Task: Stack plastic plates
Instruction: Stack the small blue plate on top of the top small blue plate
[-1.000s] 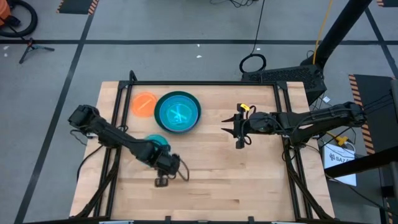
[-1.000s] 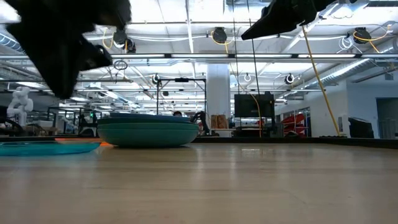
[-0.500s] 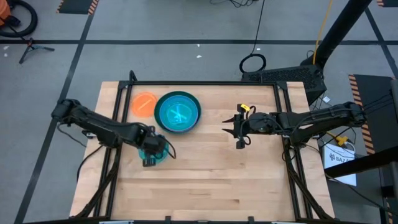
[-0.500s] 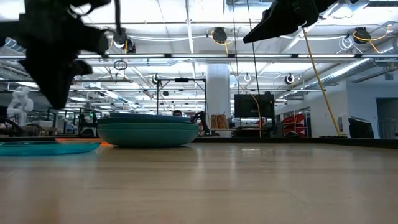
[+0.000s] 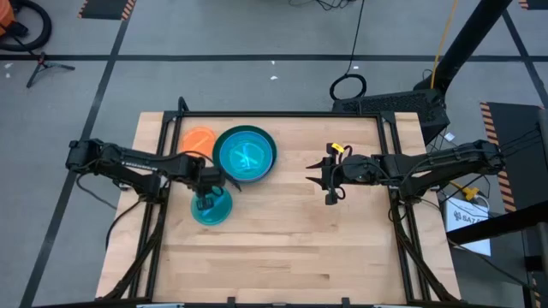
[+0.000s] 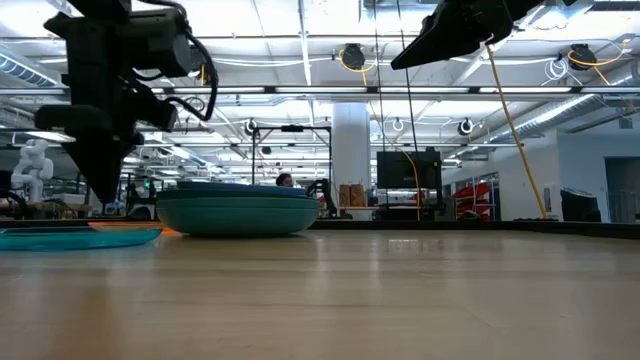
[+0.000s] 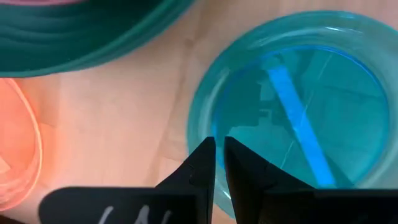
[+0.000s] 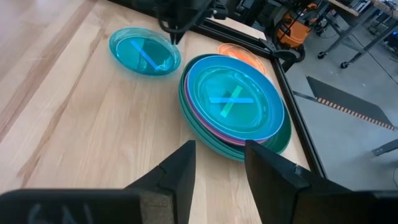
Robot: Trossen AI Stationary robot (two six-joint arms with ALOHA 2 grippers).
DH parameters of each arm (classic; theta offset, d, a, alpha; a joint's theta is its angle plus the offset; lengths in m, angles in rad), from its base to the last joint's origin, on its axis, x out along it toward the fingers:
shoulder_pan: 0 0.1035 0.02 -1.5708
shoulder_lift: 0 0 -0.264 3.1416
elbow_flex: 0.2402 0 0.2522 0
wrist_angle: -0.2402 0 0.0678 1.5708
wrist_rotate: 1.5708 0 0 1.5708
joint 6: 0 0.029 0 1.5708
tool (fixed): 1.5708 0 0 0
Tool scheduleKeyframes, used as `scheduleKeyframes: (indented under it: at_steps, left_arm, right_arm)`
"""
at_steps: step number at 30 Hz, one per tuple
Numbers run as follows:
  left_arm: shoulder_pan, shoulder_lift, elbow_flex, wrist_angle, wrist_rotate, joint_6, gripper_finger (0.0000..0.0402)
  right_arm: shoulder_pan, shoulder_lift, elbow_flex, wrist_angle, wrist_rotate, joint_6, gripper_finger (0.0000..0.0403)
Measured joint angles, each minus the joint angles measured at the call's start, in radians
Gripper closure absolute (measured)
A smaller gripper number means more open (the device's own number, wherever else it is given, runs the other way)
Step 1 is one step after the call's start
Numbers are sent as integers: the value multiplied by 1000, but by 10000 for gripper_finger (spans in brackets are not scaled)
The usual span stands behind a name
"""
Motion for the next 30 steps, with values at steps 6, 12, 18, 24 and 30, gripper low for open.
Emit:
scheduleKeyframes:
  at_steps: [6,12,18,24,30]
  left_arm:
    - [57,2,0,3,62,14,344]
    - [73,2,0,24,50,1,269]
    - [73,25,0,41,4,-65,229]
    - [64,86,0,45,1,-66,227]
    - [65,139,0,46,0,-66,227]
  right_arm:
    - [0,0,0,-4,0,0,271]
    - [0,0,0,-4,0,0,271]
    - [0,0,0,-8,0,0,271]
    - [0,0,0,-17,0,8,271]
    - [0,0,0,-27,0,14,271]
